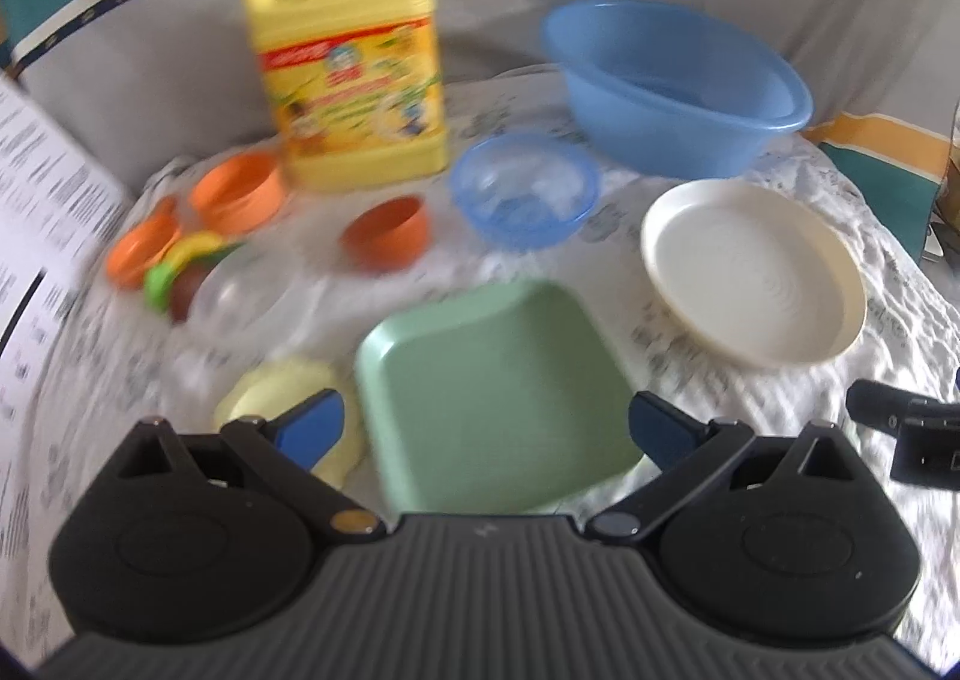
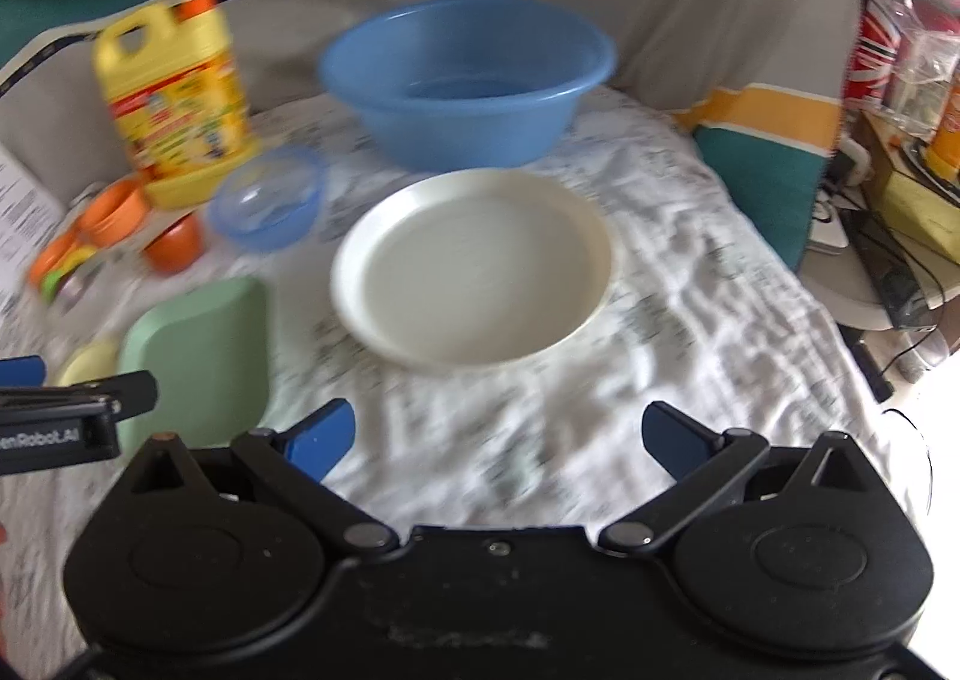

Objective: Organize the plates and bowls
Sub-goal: 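Move both grippers to the white round plate rim and close them, then lift and carry the white plate with both grippers across the cloth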

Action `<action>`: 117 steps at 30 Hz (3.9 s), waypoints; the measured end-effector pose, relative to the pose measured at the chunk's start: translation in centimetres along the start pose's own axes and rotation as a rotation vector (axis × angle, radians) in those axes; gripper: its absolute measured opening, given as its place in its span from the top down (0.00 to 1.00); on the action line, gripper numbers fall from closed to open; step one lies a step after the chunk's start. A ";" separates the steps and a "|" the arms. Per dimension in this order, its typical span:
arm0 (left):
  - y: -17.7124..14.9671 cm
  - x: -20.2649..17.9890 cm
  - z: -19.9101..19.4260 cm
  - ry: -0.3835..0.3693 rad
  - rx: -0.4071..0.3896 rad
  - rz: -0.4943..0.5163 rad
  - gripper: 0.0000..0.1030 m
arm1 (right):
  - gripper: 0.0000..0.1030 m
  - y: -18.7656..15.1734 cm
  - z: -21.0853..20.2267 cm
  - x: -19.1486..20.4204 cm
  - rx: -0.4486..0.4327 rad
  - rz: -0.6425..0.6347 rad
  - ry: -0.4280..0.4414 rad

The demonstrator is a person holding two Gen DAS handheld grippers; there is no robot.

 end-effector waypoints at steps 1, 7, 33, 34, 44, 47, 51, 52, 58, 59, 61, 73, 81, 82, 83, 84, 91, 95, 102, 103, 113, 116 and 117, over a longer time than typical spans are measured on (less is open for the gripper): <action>0.6 -0.7 0.4 -0.001 -0.002 0.014 0.00 | 0.00 0.6 0.7 -0.8 0.000 0.017 -0.007; 4.1 -4.7 4.0 -0.012 0.018 0.069 0.00 | 0.00 3.4 4.3 -4.8 -0.005 0.102 -0.016; 6.1 -9.3 12.1 -0.211 0.145 0.000 0.59 | 0.75 6.2 13.3 -7.2 0.002 0.113 0.059; 6.1 -9.2 12.2 -0.209 0.144 -0.004 0.57 | 0.75 6.4 13.5 -7.2 0.003 0.113 0.061; 6.2 -9.6 11.6 -0.203 0.134 0.005 0.59 | 0.74 6.3 13.1 -5.9 0.005 0.082 0.058; 6.1 -9.4 10.7 -0.209 0.135 0.011 0.60 | 0.74 5.7 12.1 -6.3 0.016 0.099 0.060; 5.8 -9.1 8.6 -0.190 0.126 0.027 0.60 | 0.74 4.8 9.9 -6.1 0.022 0.087 0.063; 5.6 -9.0 8.0 -0.189 0.126 0.028 0.60 | 0.74 4.6 9.2 -5.9 0.019 0.080 0.063; 3.9 -6.7 4.1 -0.201 0.110 0.022 0.60 | 0.74 3.1 5.0 -4.2 0.011 0.051 0.079; 3.5 -6.1 3.4 -0.202 0.110 0.015 0.60 | 0.74 2.8 4.3 -3.7 0.009 0.046 0.082; 2.7 -5.0 2.0 -0.198 0.101 0.009 0.60 | 0.74 2.3 2.8 -2.7 0.005 0.033 0.089; -2.7 4.2 -5.4 -0.147 0.072 -0.044 0.60 | 0.74 -1.4 -4.6 5.5 0.020 -0.093 0.191; -6.9 11.1 -9.3 -0.081 0.064 -0.114 0.60 | 0.74 -4.4 -8.3 12.5 0.052 -0.195 0.272; -7.6 11.9 -9.7 -0.075 0.062 -0.127 0.59 | 0.74 -4.8 -8.7 13.3 0.054 -0.212 0.279; -8.2 12.7 -10.1 -0.070 0.059 -0.140 0.59 | 0.74 -5.2 -9.2 14.1 0.054 -0.232 0.286; -8.9 13.6 -10.5 -0.067 0.058 -0.156 0.59 | 0.74 -5.5 -9.5 15.0 0.056 -0.251 0.292; -13.3 18.3 -12.8 -0.029 0.050 -0.236 0.59 | 0.73 -8.6 -12.2 20.7 0.065 -0.375 0.330; -15.7 20.5 -13.3 -0.018 0.061 -0.271 0.59 | 0.73 -10.6 -13.1 23.1 0.075 -0.431 0.345; -18.9 23.0 -12.7 -0.011 0.088 -0.321 0.59 | 0.73 -13.4 -12.8 25.8 0.097 -0.529 0.346; -19.1 23.2 -12.4 -0.012 0.091 -0.326 0.59 | 0.73 -13.7 -12.7 26.0 0.100 -0.536 0.344; -20.1 22.9 -10.0 -0.011 0.121 -0.310 0.59 | 0.73 -14.6 -10.4 26.1 0.157 -0.556 0.325; -20.1 22.8 -9.3 -0.020 0.125 -0.312 0.59 | 0.72 -14.6 -9.7 26.1 0.153 -0.564 0.313; -20.0 22.7 -9.0 -0.024 0.126 -0.310 0.59 | 0.72 -14.6 -9.5 26.0 0.154 -0.563 0.309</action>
Point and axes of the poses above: each gripper's, at about its wrist camera, not at the fingertips, and z roughly the way its jaws point, x to its left, y to its top, the point moved 2 cm from there along z, roughly the way its jaws point, and after that the axes turned 3 degrees about z, right-handed, at the moved point
